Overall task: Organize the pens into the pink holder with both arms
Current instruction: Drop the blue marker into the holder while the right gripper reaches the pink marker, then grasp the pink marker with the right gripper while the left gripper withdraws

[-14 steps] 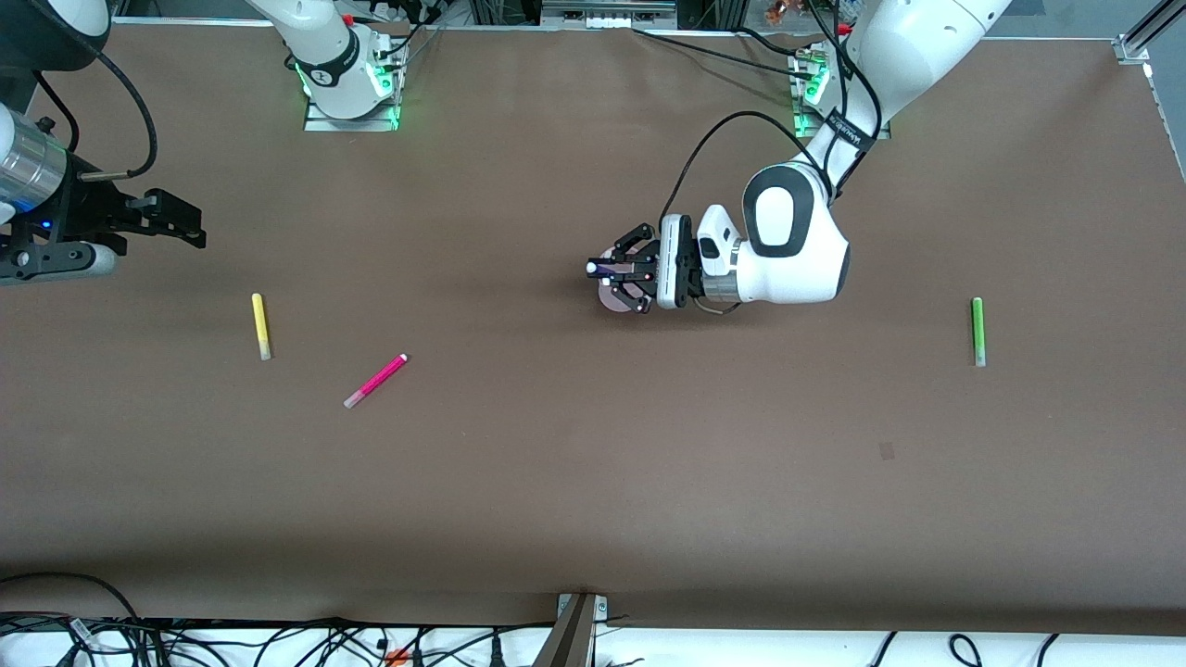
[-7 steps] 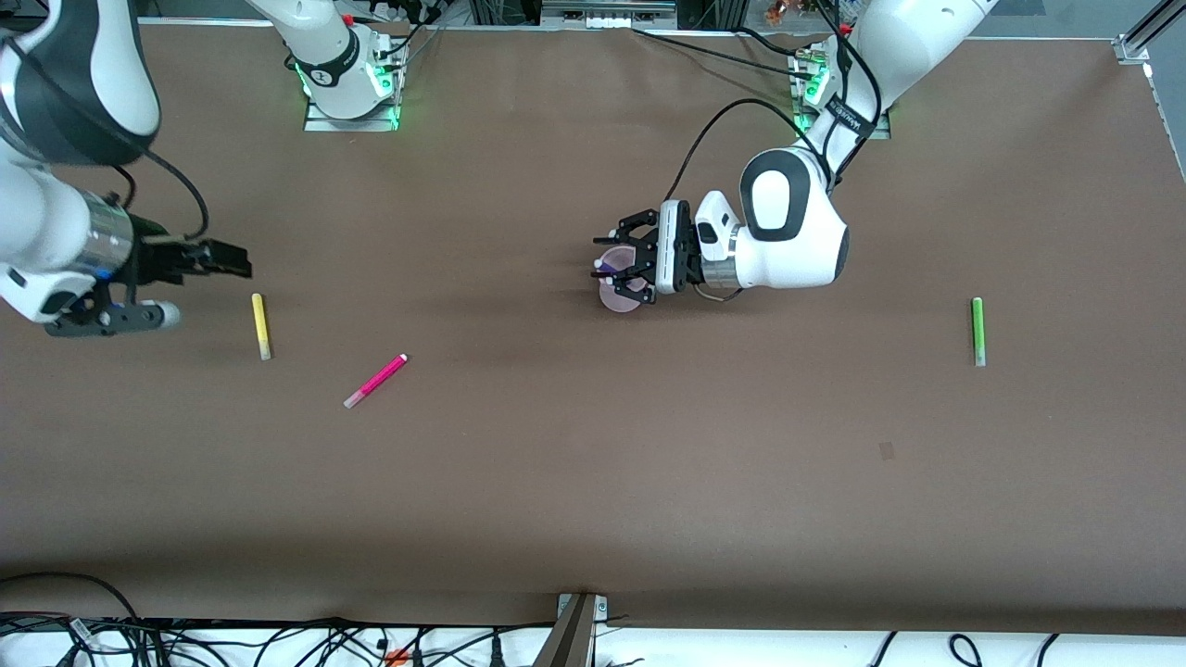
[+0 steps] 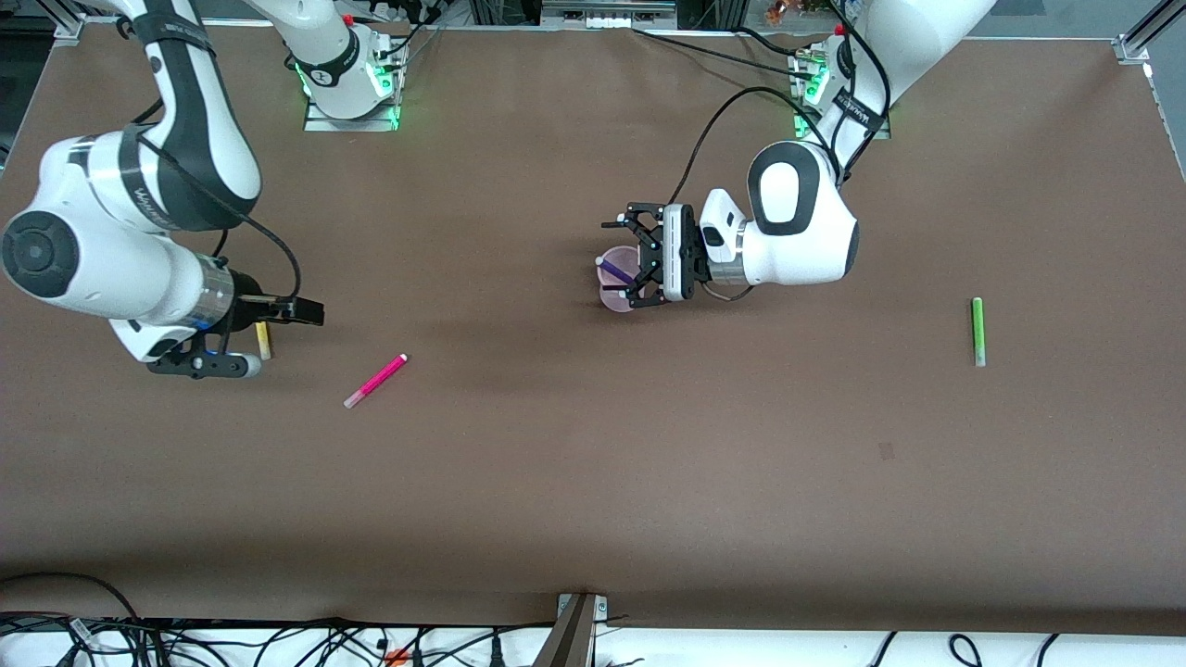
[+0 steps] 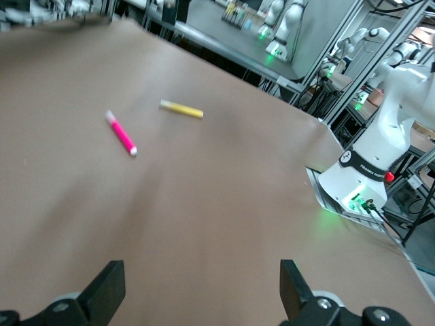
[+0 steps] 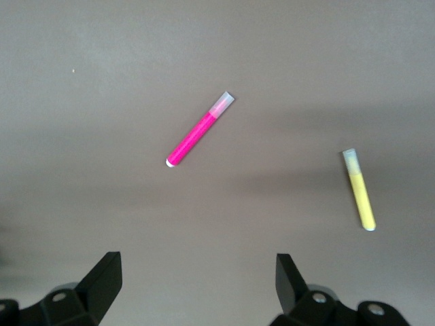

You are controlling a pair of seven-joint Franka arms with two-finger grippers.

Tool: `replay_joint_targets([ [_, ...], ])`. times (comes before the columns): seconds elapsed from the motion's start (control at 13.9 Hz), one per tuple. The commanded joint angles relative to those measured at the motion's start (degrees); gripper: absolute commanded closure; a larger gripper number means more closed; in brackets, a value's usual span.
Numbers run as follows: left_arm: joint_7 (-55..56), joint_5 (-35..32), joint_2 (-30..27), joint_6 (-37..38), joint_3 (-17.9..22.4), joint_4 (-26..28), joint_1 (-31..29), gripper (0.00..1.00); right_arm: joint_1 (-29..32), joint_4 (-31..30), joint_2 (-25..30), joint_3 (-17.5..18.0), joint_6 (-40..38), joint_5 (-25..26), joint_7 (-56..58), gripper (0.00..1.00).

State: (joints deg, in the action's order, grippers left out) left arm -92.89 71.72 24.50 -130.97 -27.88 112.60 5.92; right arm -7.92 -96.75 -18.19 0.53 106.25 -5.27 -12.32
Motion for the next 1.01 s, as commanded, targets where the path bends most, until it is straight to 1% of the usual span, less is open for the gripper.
replay_joint_targets([
  [0.0, 8.57, -6.22, -0.95, 0.98, 0.1, 1.22, -0.82, 0.0, -2.7, -4.49, -1.05, -0.18, 7.63, -0.62, -7.6, 0.0],
  [0.14, 16.38, -10.53, -0.69, 2.81, 0.28, 1.22, -1.7, 0.0, -4.03, -5.2, -4.82, -0.18, 12.3, -0.62, -13.32, 0.02],
  [0.29, 24.82, -17.63, -0.95, 7.28, 1.68, 0.0, -2.84, 0.0, -4.21, -5.81, -8.51, -0.18, 16.95, -0.62, -15.88, 0.06],
  [0.36, 27.99, -22.28, -0.95, 10.96, 1.69, -0.97, -4.41, 0.0, -4.12, -6.69, -9.84, -0.18, 19.67, -0.62, -16.5, 0.08],
  [0.5, 35.37, -32.65, -0.95, 18.69, 1.69, -4.56, -7.75, 0.0, -4.12, -10.02, -10.99, -0.18, 25.65, -0.62, -16.6, 0.13],
  [0.65, 39.96, -42.58, 0.01, 25.73, 1.86, -8.78, -10.13, 0.0, -4.03, -13.62, -12.39, -0.18, 32.32, -0.71, -16.68, 0.16],
  [0.72, 41.98, -46.63, 0.63, 28.55, 2.04, -10.46, -11.18, 0.0, -4.03, -14.16, -12.92, -0.09, 34.01, -0.71, -16.95, 0.17],
  [0.79, 44.0, -50.5, 0.63, 30.75, 2.47, -11.43, -11.8, 0.0, -3.95, -14.17, -13.45, -0.09, 34.29, -0.71, -17.82, 0.2],
  [0.87, 45.67, -54.46, 0.55, 31.64, 3.96, -11.53, -12.42, 0.0, -3.95, -14.17, -13.54, -0.09, 34.38, -0.71, -18.35, 0.25],
  [0.94, 46.82, -58.06, 0.37, 31.74, 5.62, -11.61, -12.6, 0.0, -4.03, -14.08, -13.89, -0.09, 34.47, -0.8, -19.05, 0.34],
])
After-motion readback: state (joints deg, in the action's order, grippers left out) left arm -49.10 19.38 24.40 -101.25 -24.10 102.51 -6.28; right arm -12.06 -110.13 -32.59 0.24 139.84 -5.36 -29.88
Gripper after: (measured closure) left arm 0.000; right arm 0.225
